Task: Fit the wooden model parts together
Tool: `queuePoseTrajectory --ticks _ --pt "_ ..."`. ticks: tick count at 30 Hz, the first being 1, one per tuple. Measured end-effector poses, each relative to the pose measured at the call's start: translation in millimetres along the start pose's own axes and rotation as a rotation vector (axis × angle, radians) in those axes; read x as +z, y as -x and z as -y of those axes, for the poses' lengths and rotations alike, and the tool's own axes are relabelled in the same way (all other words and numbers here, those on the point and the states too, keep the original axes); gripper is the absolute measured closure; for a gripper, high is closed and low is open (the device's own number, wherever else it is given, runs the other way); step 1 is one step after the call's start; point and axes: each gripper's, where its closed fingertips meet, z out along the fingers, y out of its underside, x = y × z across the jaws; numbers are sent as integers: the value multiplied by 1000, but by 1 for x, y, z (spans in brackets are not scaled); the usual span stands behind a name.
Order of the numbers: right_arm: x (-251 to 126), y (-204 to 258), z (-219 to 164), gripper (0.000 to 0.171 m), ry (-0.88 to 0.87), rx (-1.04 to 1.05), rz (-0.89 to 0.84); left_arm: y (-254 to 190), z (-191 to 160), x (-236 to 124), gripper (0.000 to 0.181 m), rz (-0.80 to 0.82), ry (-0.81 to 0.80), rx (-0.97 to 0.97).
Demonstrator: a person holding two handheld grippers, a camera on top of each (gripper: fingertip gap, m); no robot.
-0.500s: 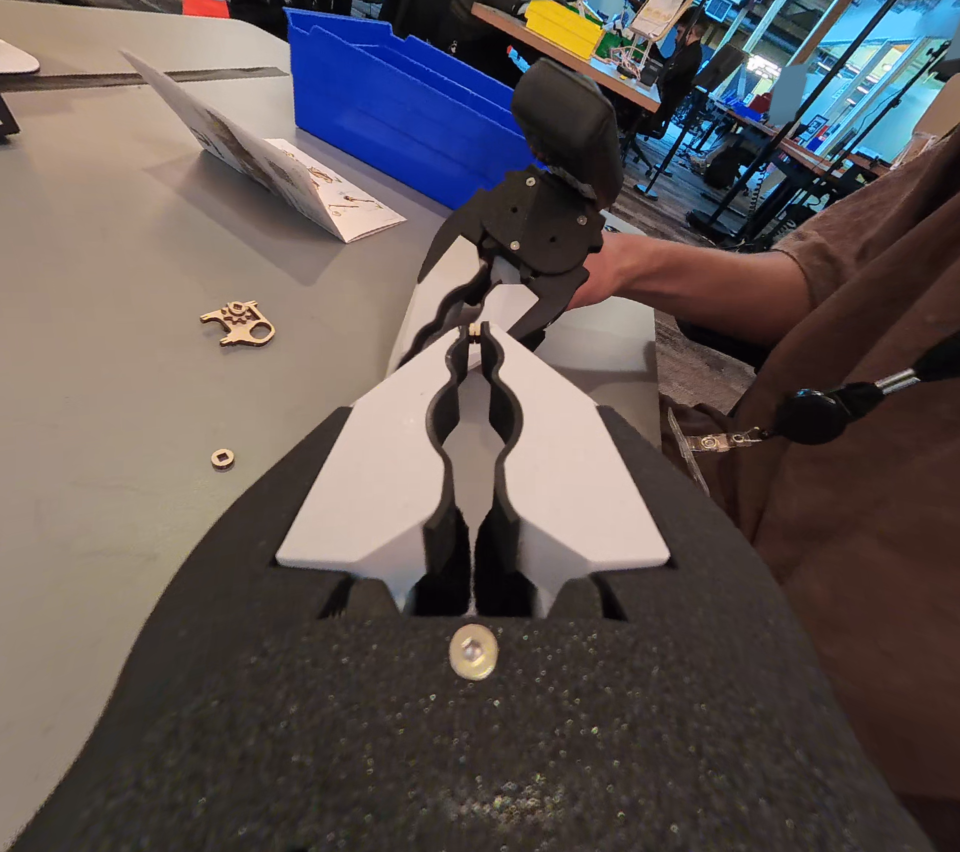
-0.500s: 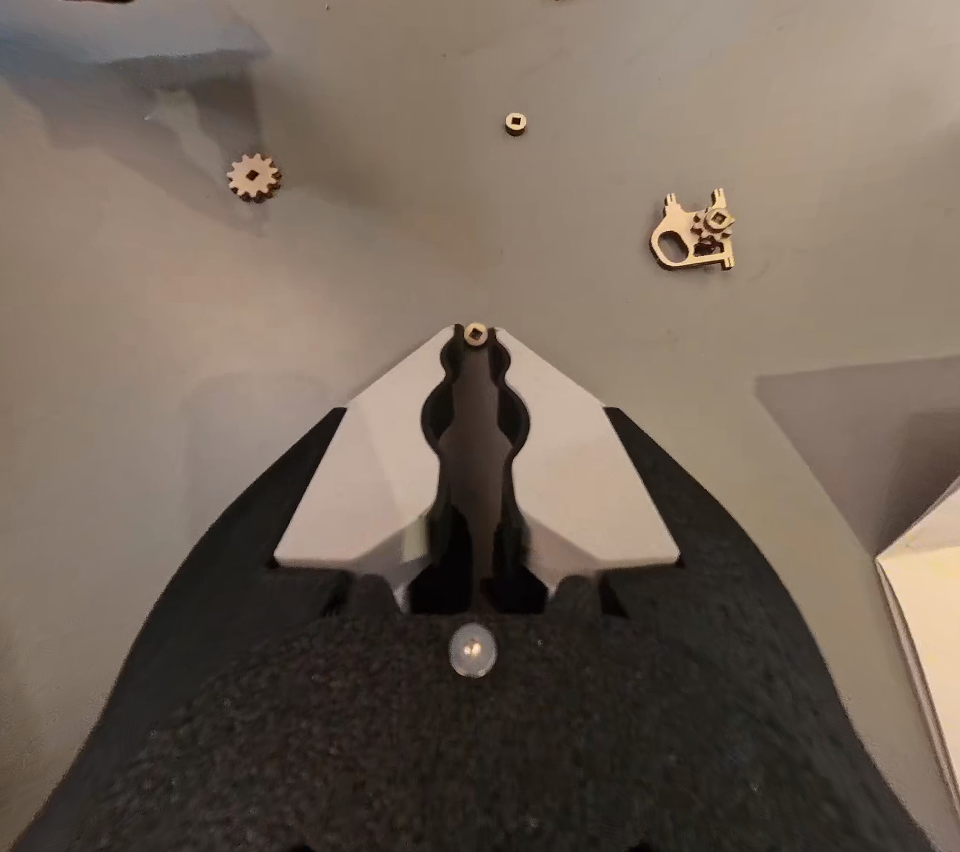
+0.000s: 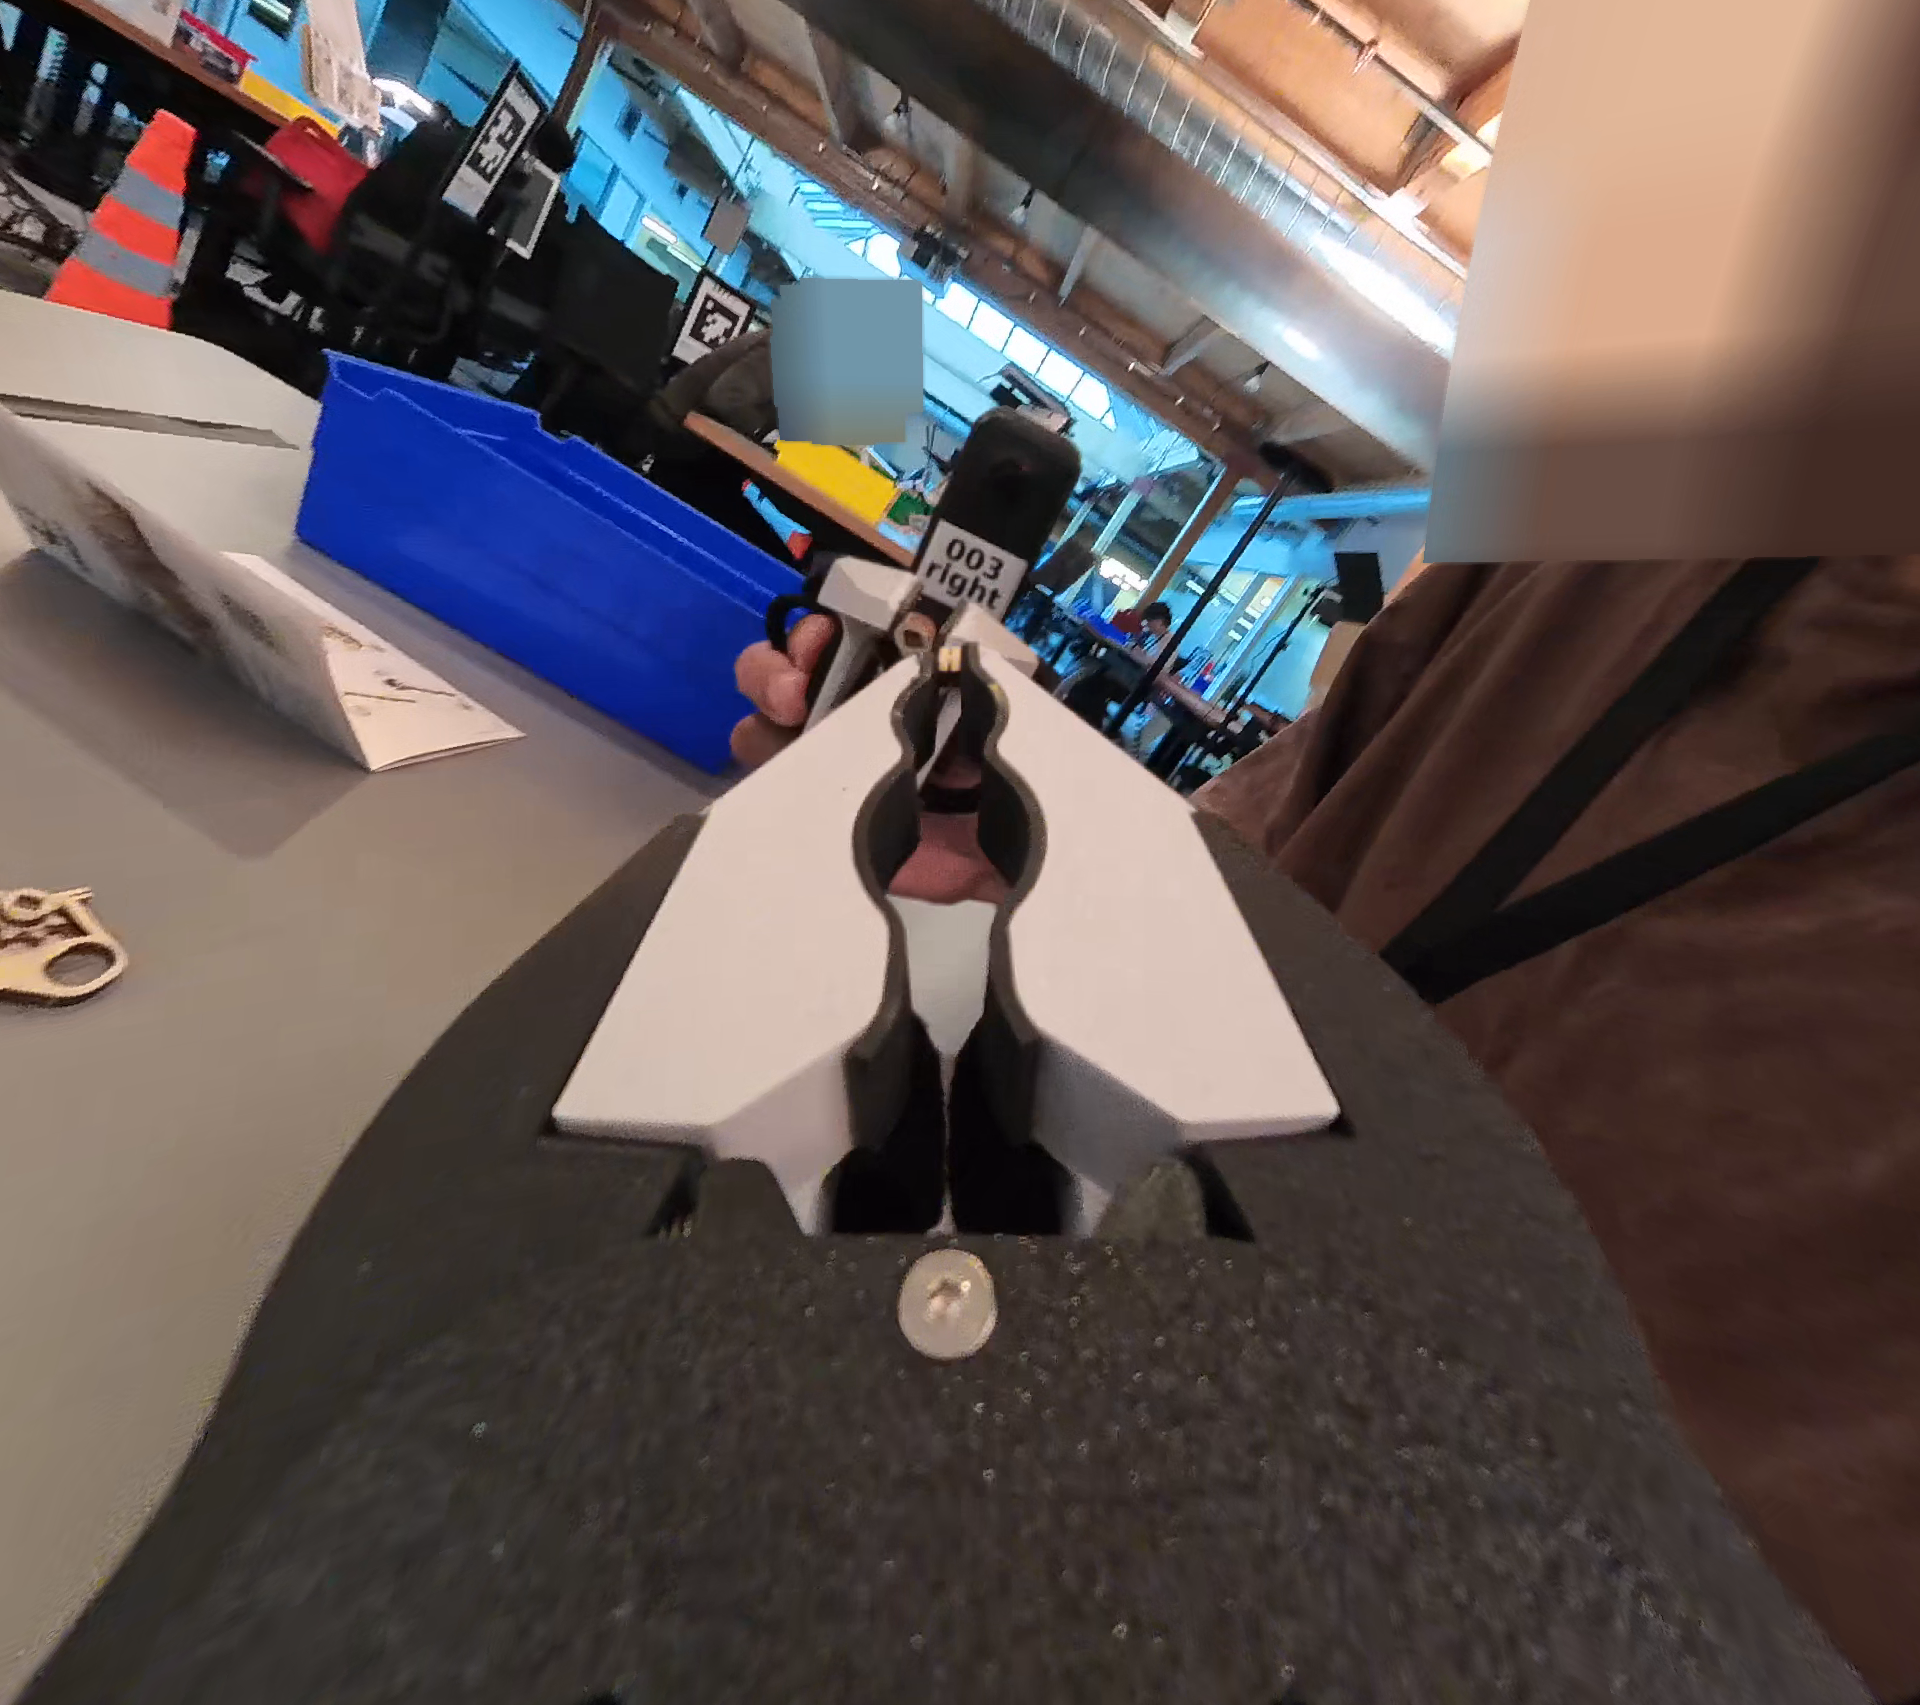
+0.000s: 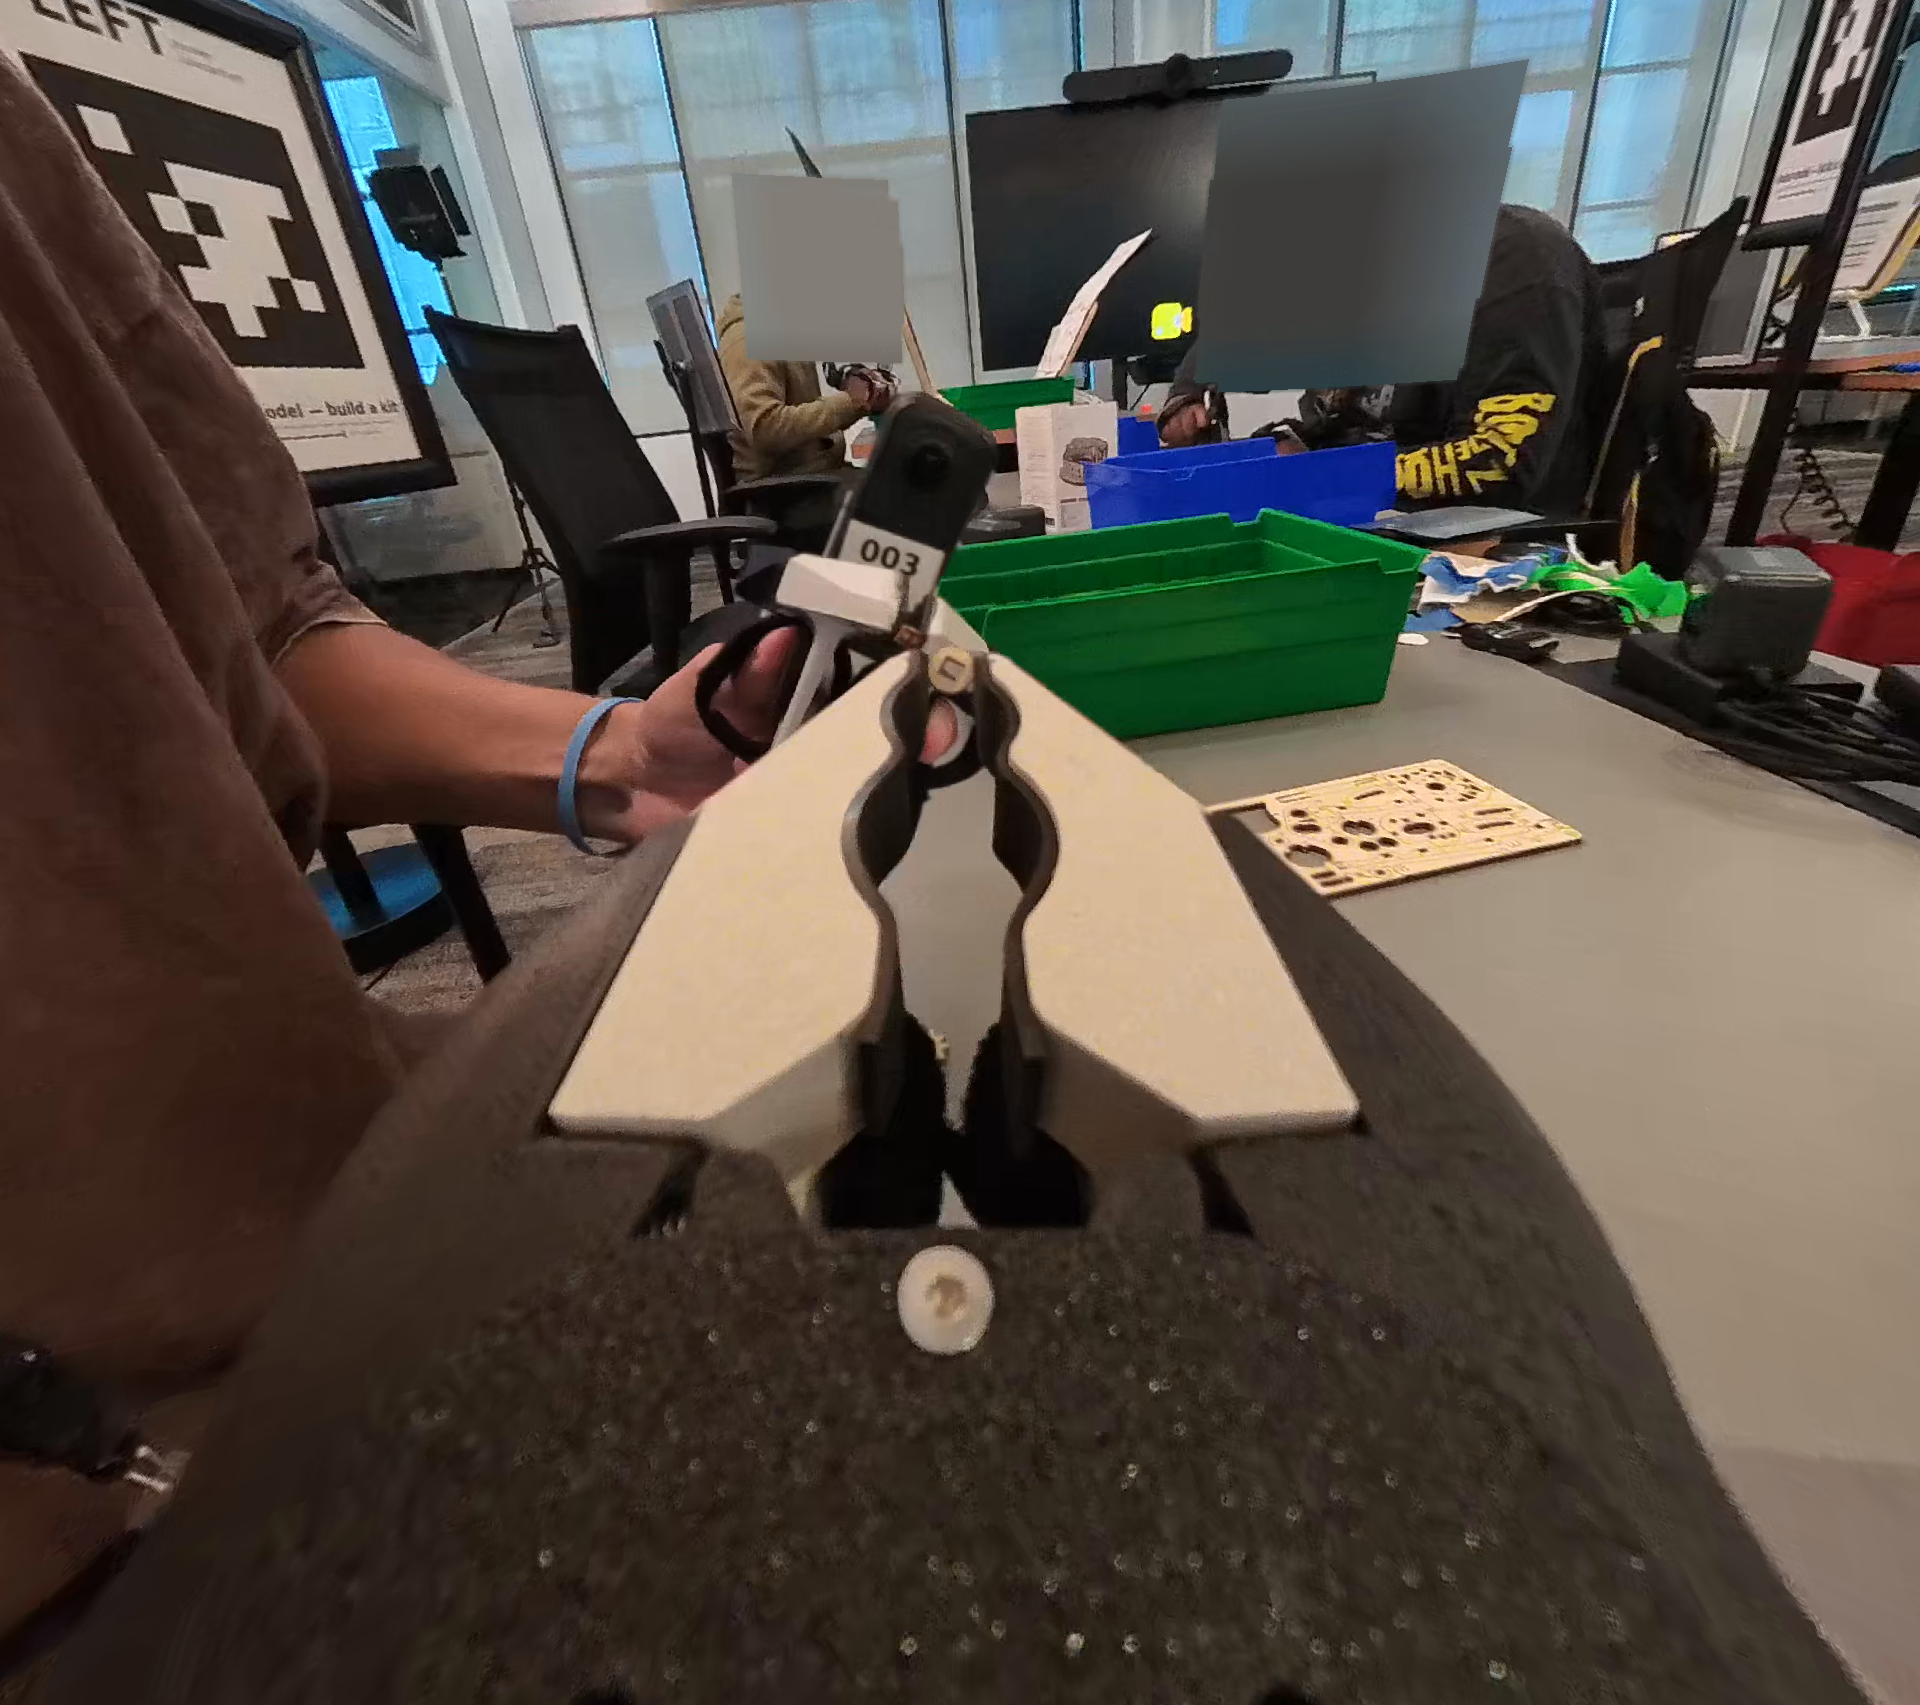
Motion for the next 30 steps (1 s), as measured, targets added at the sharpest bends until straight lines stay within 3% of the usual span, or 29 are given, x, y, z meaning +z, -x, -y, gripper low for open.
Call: queuePoseTrajectory --ticks 15,25,30 --pt "9 13 4 164 -37 51 28 -5 -1 5 180 -18 -25 -3" --pt "6 11 8 163 -175 335 100 -5 1 10 180 12 -68 13" --pt "4 12 8 164 -201 358 96 -6 2 12 180 61 -57 66"
